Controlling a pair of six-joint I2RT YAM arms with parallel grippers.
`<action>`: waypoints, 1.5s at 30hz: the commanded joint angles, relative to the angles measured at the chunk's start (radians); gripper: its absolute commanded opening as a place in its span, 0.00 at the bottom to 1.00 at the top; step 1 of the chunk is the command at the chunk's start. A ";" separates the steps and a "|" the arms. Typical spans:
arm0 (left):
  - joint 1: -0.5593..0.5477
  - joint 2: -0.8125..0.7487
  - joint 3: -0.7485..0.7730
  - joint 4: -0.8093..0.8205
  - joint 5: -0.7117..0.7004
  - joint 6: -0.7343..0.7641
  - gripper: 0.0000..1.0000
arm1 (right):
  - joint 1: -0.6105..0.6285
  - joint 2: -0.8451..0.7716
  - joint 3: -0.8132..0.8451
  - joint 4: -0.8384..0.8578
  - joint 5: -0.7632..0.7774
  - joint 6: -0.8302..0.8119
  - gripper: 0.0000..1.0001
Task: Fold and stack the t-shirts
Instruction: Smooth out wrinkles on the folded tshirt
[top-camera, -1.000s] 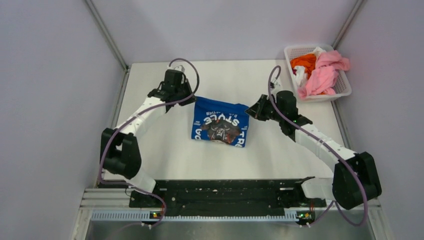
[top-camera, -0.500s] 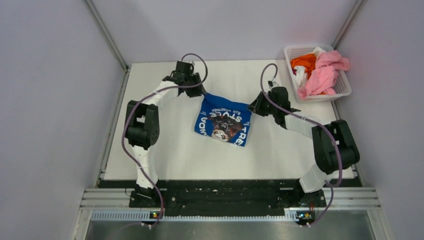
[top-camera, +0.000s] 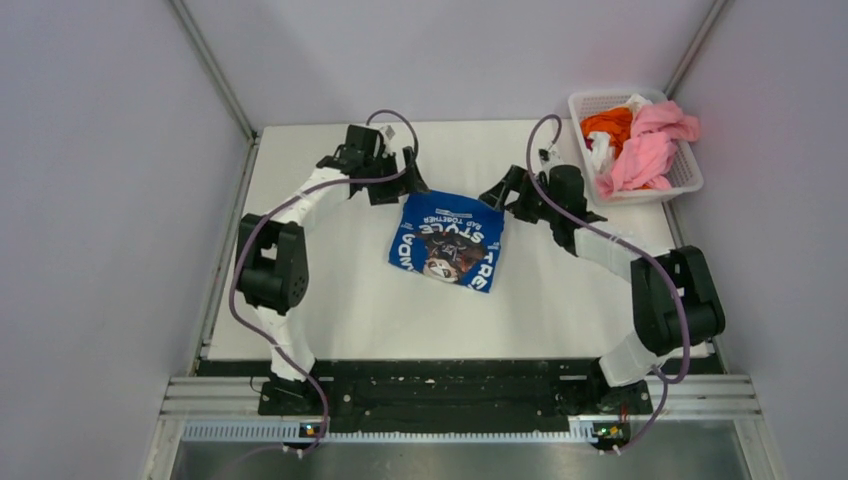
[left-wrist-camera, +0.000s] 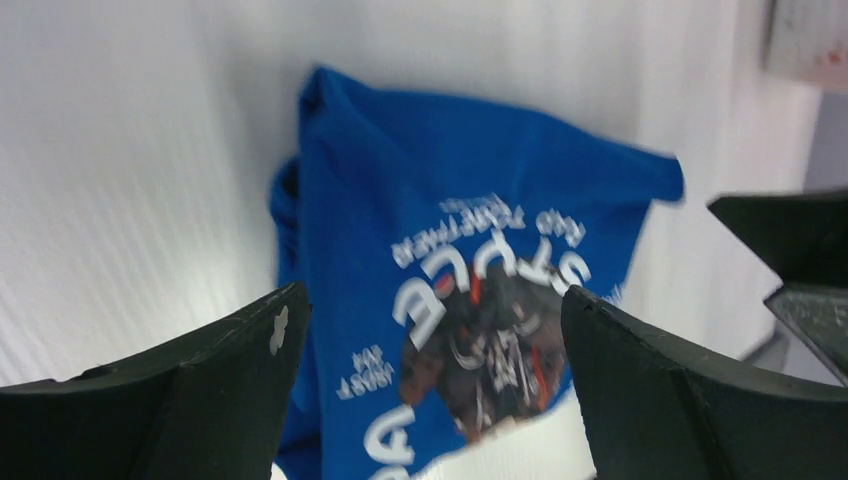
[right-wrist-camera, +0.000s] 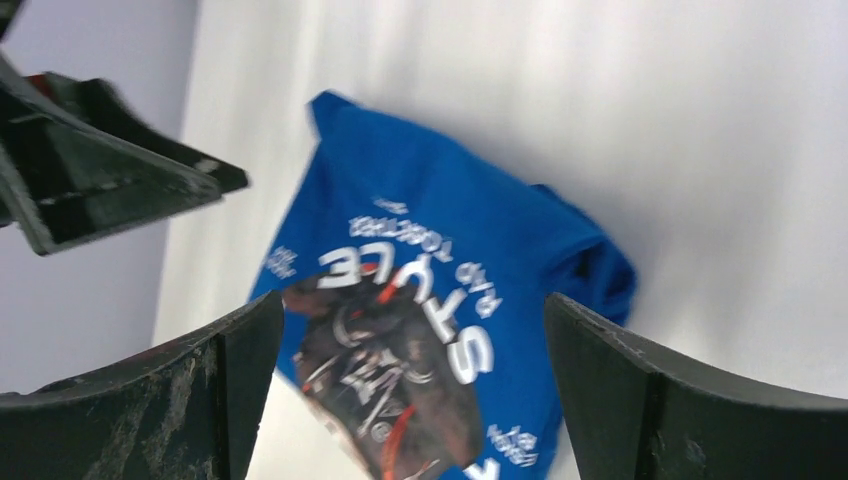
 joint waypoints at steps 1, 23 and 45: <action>-0.049 -0.178 -0.155 0.078 0.208 0.009 0.99 | 0.050 -0.082 -0.059 0.192 -0.161 0.040 0.99; -0.083 -0.186 -0.582 0.090 0.147 -0.027 0.99 | 0.043 0.353 0.095 0.276 -0.131 0.093 0.99; -0.084 0.015 -0.116 0.124 0.017 -0.069 0.99 | 0.186 -0.281 -0.327 0.152 -0.154 0.114 0.99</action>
